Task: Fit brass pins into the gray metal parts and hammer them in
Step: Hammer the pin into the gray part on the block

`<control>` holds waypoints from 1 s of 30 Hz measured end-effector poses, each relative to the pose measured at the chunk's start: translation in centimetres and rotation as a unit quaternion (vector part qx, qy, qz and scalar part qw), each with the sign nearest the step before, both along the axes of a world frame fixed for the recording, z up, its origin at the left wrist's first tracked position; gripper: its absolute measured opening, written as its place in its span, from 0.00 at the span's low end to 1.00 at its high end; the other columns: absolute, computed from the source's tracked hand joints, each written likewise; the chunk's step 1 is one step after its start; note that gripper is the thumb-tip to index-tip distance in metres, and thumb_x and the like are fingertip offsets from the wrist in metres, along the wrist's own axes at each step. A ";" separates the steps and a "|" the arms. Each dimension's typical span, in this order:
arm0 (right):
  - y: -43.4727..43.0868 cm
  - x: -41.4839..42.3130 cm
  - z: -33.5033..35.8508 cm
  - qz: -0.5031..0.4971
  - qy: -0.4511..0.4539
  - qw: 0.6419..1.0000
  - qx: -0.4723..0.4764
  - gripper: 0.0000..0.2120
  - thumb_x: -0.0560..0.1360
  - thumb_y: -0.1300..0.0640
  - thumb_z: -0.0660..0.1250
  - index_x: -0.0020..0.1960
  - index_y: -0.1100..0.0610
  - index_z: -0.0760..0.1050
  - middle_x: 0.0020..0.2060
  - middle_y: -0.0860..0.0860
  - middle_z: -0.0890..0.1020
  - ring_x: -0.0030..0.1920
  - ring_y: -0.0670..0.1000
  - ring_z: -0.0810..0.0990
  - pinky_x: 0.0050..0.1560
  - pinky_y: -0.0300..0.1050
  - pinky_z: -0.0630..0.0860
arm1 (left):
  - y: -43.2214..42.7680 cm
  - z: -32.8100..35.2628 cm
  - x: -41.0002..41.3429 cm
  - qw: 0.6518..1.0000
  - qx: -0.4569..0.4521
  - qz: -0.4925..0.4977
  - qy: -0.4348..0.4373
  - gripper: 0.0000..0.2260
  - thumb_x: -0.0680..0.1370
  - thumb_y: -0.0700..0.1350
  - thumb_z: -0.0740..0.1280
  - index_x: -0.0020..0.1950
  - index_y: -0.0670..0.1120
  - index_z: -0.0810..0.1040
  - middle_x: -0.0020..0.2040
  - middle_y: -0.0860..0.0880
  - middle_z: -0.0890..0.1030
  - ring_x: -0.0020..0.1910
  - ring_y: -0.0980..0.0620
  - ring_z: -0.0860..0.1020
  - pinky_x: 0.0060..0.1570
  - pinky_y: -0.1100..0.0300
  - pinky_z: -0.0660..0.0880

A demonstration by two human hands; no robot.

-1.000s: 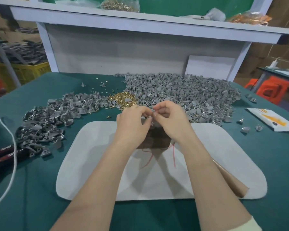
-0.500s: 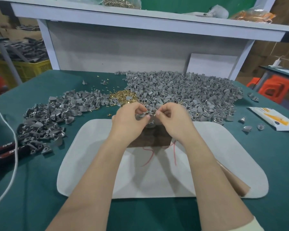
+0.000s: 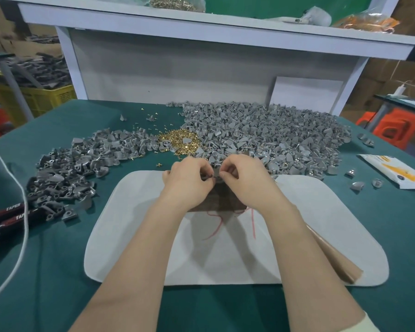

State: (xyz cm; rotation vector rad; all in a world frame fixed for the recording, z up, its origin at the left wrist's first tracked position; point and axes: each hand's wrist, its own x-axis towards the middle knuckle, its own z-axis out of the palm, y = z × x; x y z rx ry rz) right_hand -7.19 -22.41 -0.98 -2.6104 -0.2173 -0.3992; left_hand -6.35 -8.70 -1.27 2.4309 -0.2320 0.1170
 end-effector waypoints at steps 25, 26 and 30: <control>-0.2 -0.1 0.3 -0.003 0.055 0.997 0.057 0.08 0.77 0.60 0.63 0.49 0.54 0.81 0.47 0.51 0.83 0.50 0.51 0.79 0.55 0.45 0.74 | 0.1 -0.1 0.0 1.000 -0.003 -0.001 -0.009 0.07 0.75 0.49 0.68 0.38 0.56 0.74 0.50 0.54 0.80 0.57 0.49 0.76 0.61 0.49 0.68; -0.3 -0.2 0.3 -0.001 0.055 0.997 0.059 0.09 0.77 0.61 0.63 0.50 0.54 0.82 0.47 0.50 0.83 0.50 0.51 0.79 0.55 0.45 0.74 | 0.1 -0.1 0.0 1.000 -0.003 -0.001 -0.009 0.07 0.75 0.49 0.68 0.38 0.56 0.74 0.50 0.54 0.80 0.57 0.49 0.76 0.61 0.48 0.68; -0.4 -0.2 0.4 -0.009 0.053 0.992 0.116 0.10 0.77 0.63 0.62 0.51 0.55 0.80 0.46 0.51 0.82 0.49 0.51 0.80 0.56 0.46 0.74 | 0.0 -0.1 -0.1 1.000 -0.005 0.003 -0.010 0.09 0.75 0.50 0.69 0.36 0.56 0.73 0.49 0.54 0.81 0.56 0.49 0.76 0.61 0.49 0.69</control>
